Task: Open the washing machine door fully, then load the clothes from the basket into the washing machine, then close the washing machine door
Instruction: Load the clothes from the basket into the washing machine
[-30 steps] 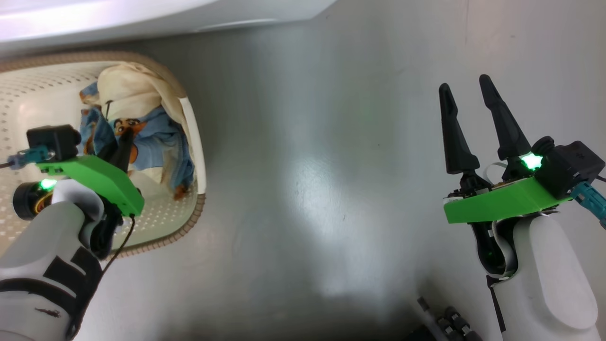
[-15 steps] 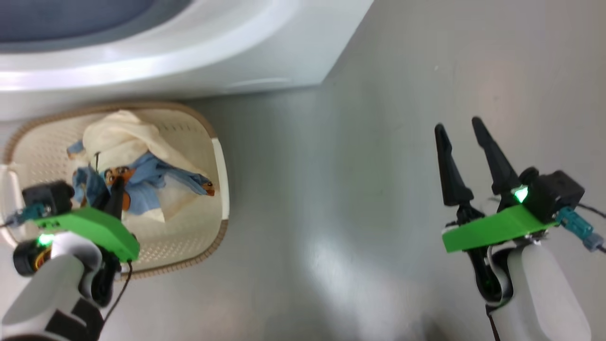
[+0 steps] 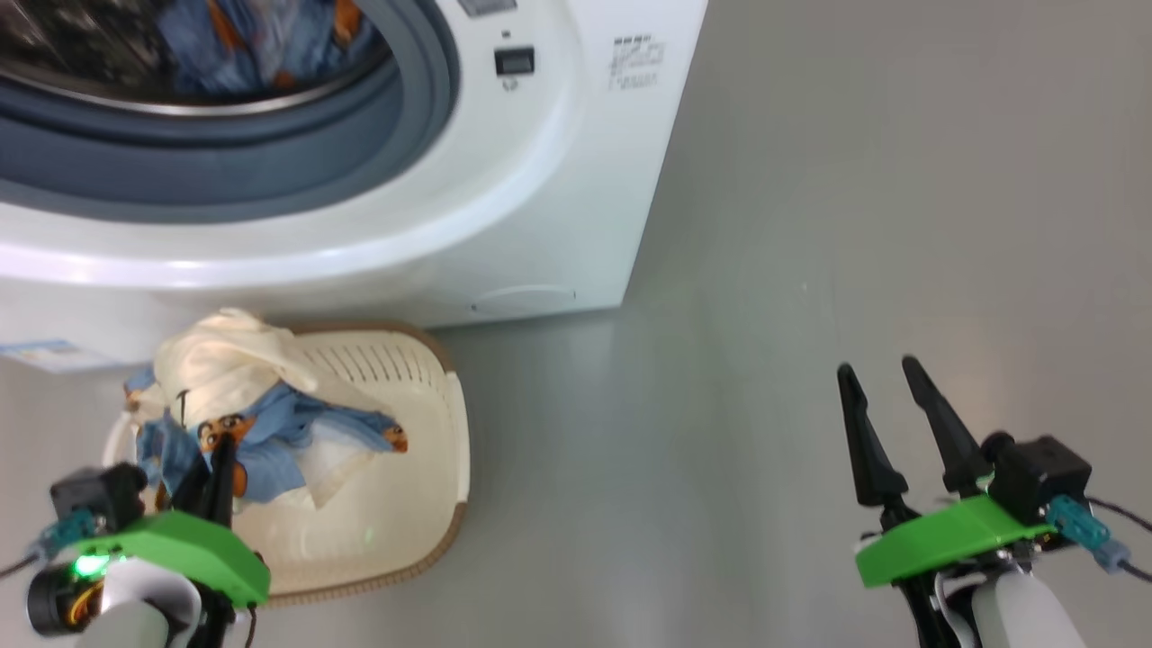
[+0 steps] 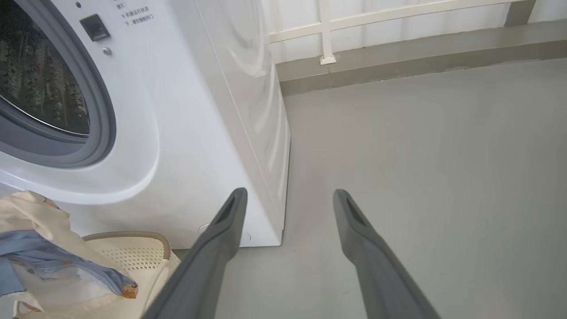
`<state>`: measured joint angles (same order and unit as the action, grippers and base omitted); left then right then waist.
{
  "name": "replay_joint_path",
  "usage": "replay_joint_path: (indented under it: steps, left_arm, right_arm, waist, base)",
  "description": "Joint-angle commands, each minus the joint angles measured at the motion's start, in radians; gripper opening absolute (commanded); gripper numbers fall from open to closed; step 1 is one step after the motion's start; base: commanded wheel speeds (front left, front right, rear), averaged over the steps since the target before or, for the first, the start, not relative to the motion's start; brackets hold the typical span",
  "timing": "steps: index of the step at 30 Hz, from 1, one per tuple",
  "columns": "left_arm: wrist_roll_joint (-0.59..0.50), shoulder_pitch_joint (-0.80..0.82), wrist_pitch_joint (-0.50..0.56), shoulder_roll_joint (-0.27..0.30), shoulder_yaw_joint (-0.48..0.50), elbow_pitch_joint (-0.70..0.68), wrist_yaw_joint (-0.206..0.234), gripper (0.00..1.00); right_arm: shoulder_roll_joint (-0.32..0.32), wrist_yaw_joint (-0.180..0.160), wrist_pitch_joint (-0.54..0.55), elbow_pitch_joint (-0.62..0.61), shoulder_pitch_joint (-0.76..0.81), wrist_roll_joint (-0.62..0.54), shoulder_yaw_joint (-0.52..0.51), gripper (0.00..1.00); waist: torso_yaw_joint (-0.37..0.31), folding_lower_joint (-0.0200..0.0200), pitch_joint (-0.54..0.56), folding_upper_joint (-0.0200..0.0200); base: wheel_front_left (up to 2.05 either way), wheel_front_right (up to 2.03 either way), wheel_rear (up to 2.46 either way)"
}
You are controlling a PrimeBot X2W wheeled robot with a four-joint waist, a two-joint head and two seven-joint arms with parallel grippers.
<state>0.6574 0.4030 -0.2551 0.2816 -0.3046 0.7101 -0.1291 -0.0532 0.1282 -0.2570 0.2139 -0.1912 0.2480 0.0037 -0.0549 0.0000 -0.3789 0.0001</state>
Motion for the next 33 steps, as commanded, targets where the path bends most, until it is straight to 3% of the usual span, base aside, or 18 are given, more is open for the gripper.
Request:
replay_joint_path:
  steps: [1, 10, 25, 33]
  left_arm:
    - [-0.017, -0.019, -0.007, 0.029, 0.049, -0.029, -0.002, 0.00]
    - [-0.180, -0.190, -0.007, -0.034, 0.242, -0.238, -0.002, 0.00]
    - [-0.310, -0.436, -0.007, -0.123, 0.412, -0.541, -0.002, 0.00]
    - [-0.332, -0.469, -0.007, -0.160, 0.443, -0.601, -0.002, 0.00]
  right_arm:
    - [0.003, 0.003, -0.005, -0.018, 0.023, -0.008, 0.018, 1.00]
    - [-0.009, 0.003, -0.005, -0.027, 0.105, -0.008, -0.016, 1.00]
    - [-0.013, 0.003, -0.005, -0.050, 0.188, 0.001, -0.056, 1.00]
    - [-0.009, 0.003, -0.005, -0.057, 0.190, -0.001, -0.070, 1.00]
  waist:
    - [0.005, 0.0000, 0.100, -0.0001]
    - [-0.004, 0.0000, 0.186, -0.0001]
    - [-0.007, 0.0000, 0.236, -0.0001]
    - [-0.009, 0.0000, 0.224, -0.0001]
  base:
    - [0.00, 0.00, 0.00]
    - [0.00, 0.00, 0.00]
    - [0.00, 0.00, 0.00]
    - [0.00, 0.00, 0.00]
